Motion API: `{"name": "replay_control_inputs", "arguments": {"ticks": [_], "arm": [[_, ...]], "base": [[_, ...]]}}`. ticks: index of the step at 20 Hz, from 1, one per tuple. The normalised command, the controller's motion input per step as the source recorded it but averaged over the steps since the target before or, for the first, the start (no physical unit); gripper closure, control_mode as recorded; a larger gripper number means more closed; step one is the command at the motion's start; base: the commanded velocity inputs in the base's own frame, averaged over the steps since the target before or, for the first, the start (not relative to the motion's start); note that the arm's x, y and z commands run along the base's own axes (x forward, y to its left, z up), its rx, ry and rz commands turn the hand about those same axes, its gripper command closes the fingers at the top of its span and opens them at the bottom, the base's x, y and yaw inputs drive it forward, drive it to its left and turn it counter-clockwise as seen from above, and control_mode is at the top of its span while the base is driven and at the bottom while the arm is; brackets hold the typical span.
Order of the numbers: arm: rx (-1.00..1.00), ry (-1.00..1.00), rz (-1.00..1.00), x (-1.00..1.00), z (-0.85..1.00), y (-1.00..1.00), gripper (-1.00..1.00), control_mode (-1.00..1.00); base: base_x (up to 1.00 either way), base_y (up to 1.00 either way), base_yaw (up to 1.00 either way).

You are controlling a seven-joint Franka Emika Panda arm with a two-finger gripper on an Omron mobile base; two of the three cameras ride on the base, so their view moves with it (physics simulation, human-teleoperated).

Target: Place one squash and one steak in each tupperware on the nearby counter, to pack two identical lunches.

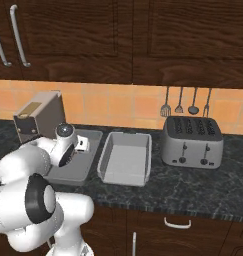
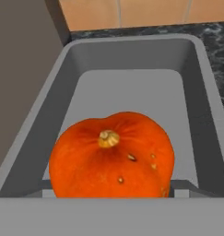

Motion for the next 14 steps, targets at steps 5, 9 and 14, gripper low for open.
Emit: {"name": "replay_control_inputs", "arguments": {"ticks": [5,9,14], "arm": [[0.0,0.0,0.0,0.41,-0.21,0.28,-1.0,-1.0],[0.0,0.0,0.0,0.44,-0.23,0.23,-1.0,-1.0],[0.0,0.0,-0.01,0.13,0.08,-0.09,-1.0,-1.0]], "base": [[0.0,0.0,0.0],[0.0,0.0,0.0],[0.0,0.0,0.0]]}}
